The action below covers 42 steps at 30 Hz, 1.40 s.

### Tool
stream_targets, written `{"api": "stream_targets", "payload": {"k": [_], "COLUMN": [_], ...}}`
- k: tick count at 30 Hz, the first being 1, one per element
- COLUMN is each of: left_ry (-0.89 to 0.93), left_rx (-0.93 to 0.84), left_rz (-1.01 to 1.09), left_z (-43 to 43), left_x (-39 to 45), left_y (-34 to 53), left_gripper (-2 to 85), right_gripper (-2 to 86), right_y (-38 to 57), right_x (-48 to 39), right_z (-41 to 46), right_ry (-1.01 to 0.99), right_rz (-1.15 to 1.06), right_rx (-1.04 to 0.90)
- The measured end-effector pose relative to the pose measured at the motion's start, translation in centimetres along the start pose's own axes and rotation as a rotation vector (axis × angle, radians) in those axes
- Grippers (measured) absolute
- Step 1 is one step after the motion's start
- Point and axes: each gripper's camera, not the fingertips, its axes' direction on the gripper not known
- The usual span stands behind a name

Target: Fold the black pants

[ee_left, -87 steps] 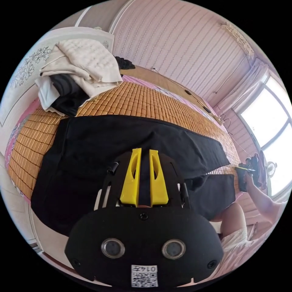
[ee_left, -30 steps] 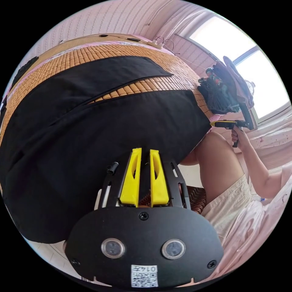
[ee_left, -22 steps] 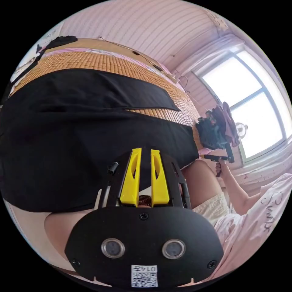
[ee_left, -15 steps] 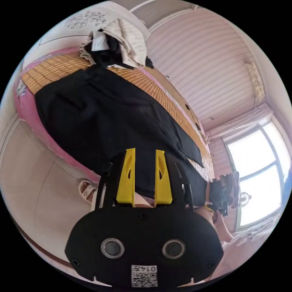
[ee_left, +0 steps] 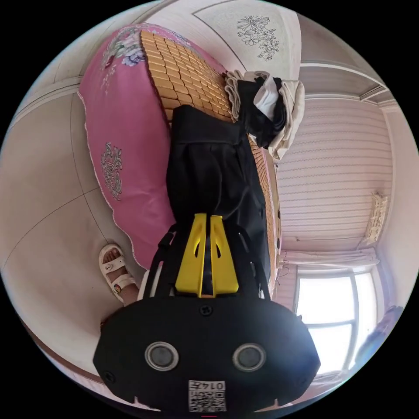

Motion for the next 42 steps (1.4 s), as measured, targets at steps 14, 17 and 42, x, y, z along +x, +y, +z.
{"api": "stream_targets", "payload": {"k": [14, 17, 42], "left_ry": [-0.046, -0.037, -0.727], "left_rx": [0.110, 0.111, -0.321], "left_rz": [0.352, 0.452, 0.855], "left_z": [-7.7, -6.7, 21.3], "left_x": [8.7, 13.4, 25.3], "left_y": [2.0, -0.3, 4.2], "left_gripper": [-1.0, -0.9, 0.1], "right_gripper": [0.8, 0.9, 3.8], "right_y": [-4.3, -8.1, -21.1], "right_x": [-10.5, -13.3, -17.0], "right_z": [-3.3, -2.8, 13.1], "right_ry": [0.223, 0.238, 0.447], "right_rz": [-0.300, -0.373, -0.277], "right_rx": [0.057, 0.048, -0.094]}}
